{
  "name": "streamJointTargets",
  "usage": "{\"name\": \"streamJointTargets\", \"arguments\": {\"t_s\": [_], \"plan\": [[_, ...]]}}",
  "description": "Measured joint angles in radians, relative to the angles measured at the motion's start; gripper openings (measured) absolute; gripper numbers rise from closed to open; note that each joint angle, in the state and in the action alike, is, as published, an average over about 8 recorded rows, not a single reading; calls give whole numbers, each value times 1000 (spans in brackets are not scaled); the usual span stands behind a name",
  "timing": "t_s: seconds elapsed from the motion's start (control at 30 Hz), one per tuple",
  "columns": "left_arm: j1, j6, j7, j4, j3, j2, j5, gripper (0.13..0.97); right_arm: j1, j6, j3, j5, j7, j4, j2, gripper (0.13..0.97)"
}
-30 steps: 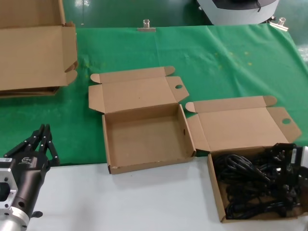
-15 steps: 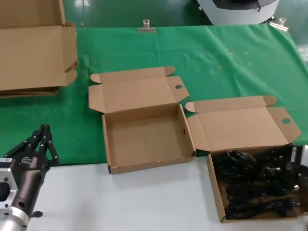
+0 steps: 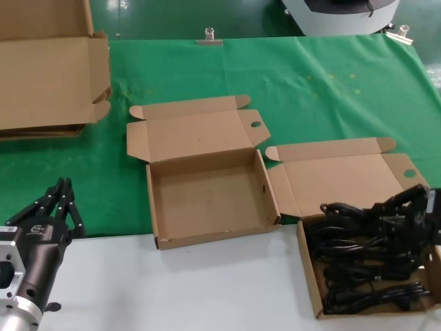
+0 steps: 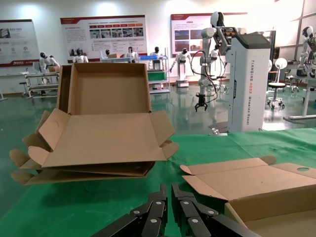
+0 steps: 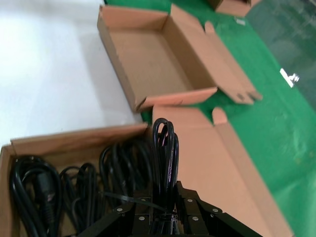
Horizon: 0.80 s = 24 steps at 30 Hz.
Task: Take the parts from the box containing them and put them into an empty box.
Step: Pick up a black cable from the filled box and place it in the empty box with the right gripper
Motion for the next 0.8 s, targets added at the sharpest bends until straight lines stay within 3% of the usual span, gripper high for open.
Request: {"name": "streamJointTargets", "arguments": {"t_s": [0.37, 0.8], "plan": [[0, 0, 0, 0, 0, 0, 0, 172, 59, -53, 4, 10, 43, 116, 13, 229], [0, 0, 0, 0, 0, 0, 0, 172, 157, -27, -66, -94, 118, 162, -124, 228]]}}
